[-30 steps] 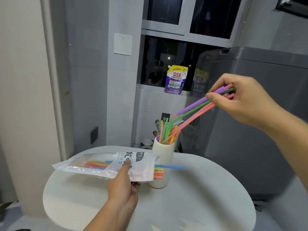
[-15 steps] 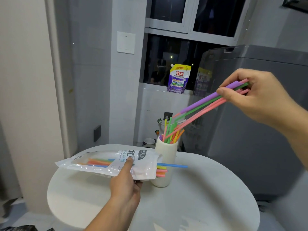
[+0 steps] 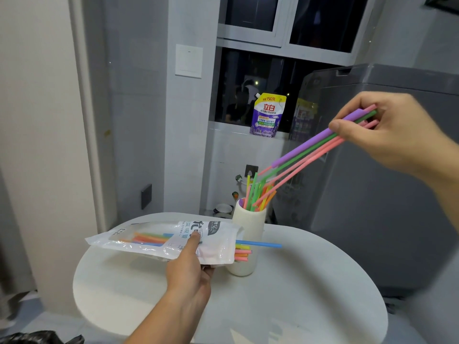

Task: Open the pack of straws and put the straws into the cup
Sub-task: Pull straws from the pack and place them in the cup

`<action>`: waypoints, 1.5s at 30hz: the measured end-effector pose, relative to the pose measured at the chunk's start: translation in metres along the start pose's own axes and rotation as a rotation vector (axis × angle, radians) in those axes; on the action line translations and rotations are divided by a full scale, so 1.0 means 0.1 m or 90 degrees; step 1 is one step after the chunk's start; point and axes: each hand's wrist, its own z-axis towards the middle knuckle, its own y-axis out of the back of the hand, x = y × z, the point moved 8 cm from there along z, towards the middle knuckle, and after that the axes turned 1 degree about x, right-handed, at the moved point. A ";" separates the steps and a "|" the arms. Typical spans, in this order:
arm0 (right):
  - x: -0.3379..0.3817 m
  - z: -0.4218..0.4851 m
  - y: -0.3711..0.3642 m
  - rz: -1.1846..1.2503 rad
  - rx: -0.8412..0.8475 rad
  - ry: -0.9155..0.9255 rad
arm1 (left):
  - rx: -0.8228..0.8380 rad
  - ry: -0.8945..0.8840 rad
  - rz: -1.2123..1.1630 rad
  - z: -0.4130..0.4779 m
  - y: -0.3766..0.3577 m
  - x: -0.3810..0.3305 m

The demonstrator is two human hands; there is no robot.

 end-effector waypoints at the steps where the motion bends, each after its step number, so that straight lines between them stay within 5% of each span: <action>1: -0.03 0.01 0.00 0.003 0.003 -0.006 | -0.005 0.000 -0.002 -0.01 0.00 -0.01; 11: -0.14 0.06 -0.12 0.042 0.038 -0.047 | -0.110 -0.003 -0.011 -0.10 0.07 -0.04; 22: -0.08 0.11 0.03 0.047 0.025 -0.032 | -0.086 -0.001 -0.020 -0.07 0.05 -0.04; 45: -0.20 0.46 -0.68 0.137 0.221 -0.177 | -0.115 0.028 -0.138 -0.04 0.09 -0.01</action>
